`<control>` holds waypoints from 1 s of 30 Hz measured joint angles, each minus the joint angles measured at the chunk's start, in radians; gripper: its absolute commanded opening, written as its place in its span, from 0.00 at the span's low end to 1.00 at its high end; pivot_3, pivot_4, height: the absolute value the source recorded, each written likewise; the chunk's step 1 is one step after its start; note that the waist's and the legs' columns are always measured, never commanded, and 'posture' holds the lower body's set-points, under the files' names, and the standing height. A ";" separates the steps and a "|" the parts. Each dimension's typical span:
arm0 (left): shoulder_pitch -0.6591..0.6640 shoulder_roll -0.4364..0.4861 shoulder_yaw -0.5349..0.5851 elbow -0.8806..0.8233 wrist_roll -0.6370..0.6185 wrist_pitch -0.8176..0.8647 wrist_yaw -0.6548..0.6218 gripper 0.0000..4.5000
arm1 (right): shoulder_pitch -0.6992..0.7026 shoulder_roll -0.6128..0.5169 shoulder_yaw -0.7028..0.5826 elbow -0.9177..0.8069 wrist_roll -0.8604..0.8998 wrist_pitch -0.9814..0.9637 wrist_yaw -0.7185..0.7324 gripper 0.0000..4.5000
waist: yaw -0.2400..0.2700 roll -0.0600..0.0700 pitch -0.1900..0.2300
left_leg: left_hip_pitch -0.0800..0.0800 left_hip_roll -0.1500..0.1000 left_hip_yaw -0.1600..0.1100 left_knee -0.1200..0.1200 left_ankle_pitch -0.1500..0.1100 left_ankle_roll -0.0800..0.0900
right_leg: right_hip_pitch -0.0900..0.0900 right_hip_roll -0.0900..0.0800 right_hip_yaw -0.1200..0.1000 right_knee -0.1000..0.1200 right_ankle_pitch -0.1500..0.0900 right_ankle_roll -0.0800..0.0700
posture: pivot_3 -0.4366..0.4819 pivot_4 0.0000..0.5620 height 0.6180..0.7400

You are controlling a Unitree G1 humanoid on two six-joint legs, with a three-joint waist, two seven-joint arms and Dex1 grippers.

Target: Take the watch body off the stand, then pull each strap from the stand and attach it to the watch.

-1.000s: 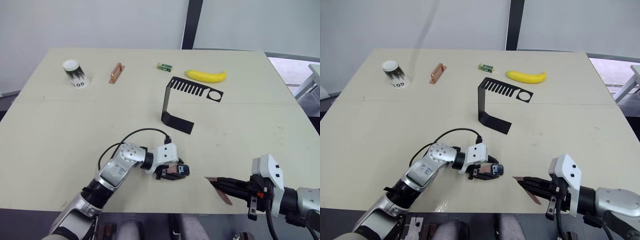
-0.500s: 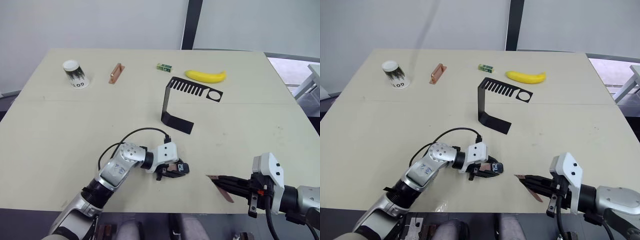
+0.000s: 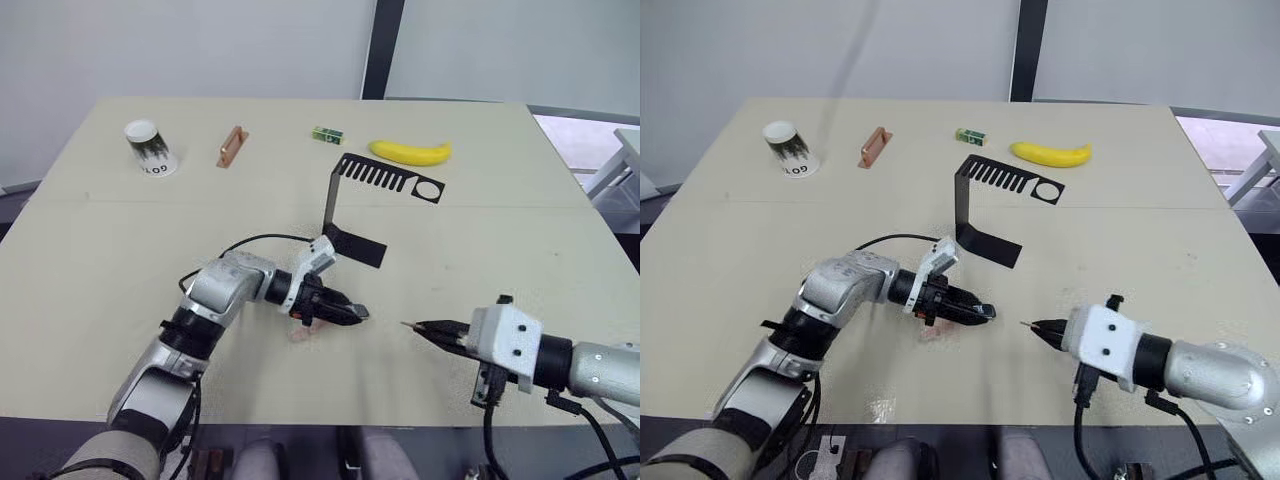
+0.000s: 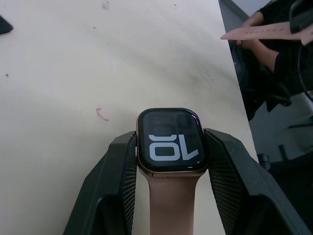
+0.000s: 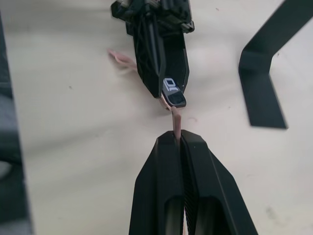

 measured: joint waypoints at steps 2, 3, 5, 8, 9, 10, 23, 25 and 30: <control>-0.021 0.000 0.002 0.034 -0.023 0.047 -0.014 0.36 | -0.045 0.000 0.053 0.025 -0.083 -0.049 -0.005 0.00 | 0.001 0.000 0.000 | 0.000 0.000 0.000 0.001 0.000 0.000 | 0.000 0.000 0.000 0.001 0.000 0.000 | 0.48 0.27 1.00; -0.031 -0.001 0.002 0.052 -0.038 0.070 -0.023 0.36 | -0.069 0.001 0.079 0.041 -0.130 -0.073 -0.007 0.00 | 0.001 0.000 0.000 | 0.000 0.000 0.000 0.002 0.000 0.000 | 0.000 0.000 0.000 0.001 0.000 0.000 | 0.48 0.27 1.00; -0.052 -0.001 0.003 0.075 -0.053 0.100 -0.033 0.36 | -0.104 0.009 0.111 0.066 -0.191 -0.104 -0.012 0.00 | 0.002 0.000 0.000 | 0.000 0.000 0.000 0.002 0.000 0.000 | -0.001 0.000 0.000 0.003 0.000 0.000 | 0.48 0.27 1.00; -0.079 0.002 0.008 0.106 -0.074 0.127 -0.050 0.36 | -0.131 0.019 0.157 0.077 -0.254 -0.131 -0.012 0.00 | 0.002 0.000 0.000 | 0.000 0.000 0.000 0.003 -0.001 -0.001 | -0.001 0.000 0.000 0.004 -0.001 -0.001 | 0.48 0.27 1.00; -0.083 0.007 0.008 0.109 -0.087 0.135 -0.068 0.36 | -0.135 0.023 0.178 0.078 -0.279 -0.139 -0.012 0.00 | 0.002 0.000 0.000 | 0.000 0.000 0.000 0.003 -0.001 -0.001 | -0.001 0.000 0.000 0.004 -0.001 -0.001 | 0.48 0.27 1.00; -0.086 0.009 0.008 0.111 -0.093 0.138 -0.080 0.36 | -0.140 0.031 0.190 0.079 -0.291 -0.141 -0.012 0.00 | 0.000 0.000 0.000 | 0.000 0.000 0.000 0.003 -0.001 -0.001 | -0.001 0.000 0.000 0.004 -0.001 -0.001 | 0.48 0.27 1.00; -0.111 0.022 -0.015 0.189 -0.104 0.091 -0.145 0.36 | -0.170 0.111 0.271 0.081 -0.393 -0.116 -0.012 0.00 | 0.001 0.000 0.000 | 0.001 0.000 0.000 0.004 -0.001 -0.001 | -0.001 -0.001 0.000 0.006 -0.002 -0.002 | 0.48 0.27 1.00; -0.114 0.021 -0.016 0.194 -0.104 0.087 -0.147 0.36 | -0.170 0.115 0.276 0.081 -0.404 -0.105 -0.012 0.00 | 0.001 0.000 0.000 | 0.001 0.000 0.000 0.004 -0.001 -0.001 | -0.001 -0.001 0.000 0.006 -0.002 -0.002 | 0.48 0.27 1.00; -0.121 0.021 -0.016 0.221 -0.104 0.087 -0.148 0.36 | -0.173 0.132 0.286 0.080 -0.410 -0.089 -0.011 0.00 | 0.001 0.000 0.000 | 0.001 0.000 0.000 0.004 -0.001 -0.001 | -0.001 -0.001 0.000 0.006 -0.002 -0.002 | 0.48 0.27 1.00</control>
